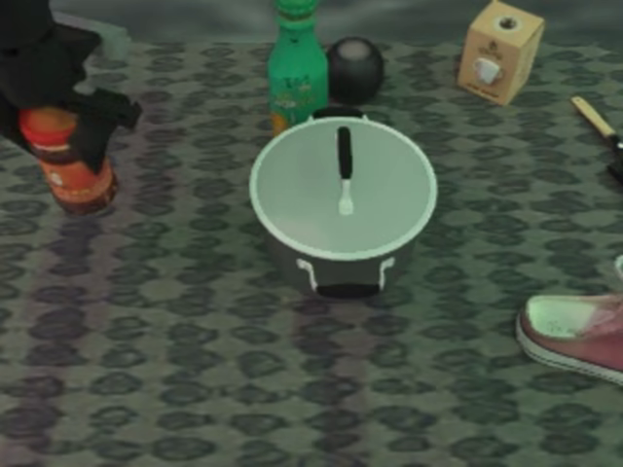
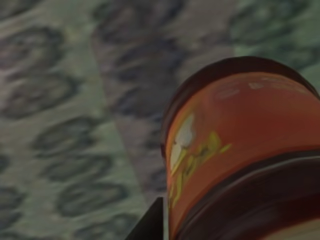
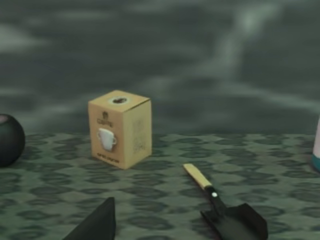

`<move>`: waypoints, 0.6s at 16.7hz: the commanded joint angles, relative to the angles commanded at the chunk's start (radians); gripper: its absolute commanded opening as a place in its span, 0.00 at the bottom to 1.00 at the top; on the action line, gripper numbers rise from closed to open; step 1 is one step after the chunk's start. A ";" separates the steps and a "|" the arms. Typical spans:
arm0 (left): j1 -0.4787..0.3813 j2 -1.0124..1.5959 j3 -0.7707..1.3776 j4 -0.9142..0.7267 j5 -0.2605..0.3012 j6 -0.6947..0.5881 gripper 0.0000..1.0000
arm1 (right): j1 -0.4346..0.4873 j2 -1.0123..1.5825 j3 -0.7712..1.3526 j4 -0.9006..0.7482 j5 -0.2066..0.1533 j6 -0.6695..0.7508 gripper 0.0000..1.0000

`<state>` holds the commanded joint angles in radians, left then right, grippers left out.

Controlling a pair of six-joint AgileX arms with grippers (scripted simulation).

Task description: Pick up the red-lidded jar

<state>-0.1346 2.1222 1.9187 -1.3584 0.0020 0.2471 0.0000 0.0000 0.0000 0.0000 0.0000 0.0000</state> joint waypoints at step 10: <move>-0.157 0.065 -0.017 0.069 -0.004 -0.529 0.00 | 0.000 0.000 0.000 0.000 0.000 0.000 1.00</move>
<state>-0.2916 2.1869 1.9021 -1.2891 -0.0020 -0.2820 0.0000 0.0000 0.0000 0.0000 0.0000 0.0000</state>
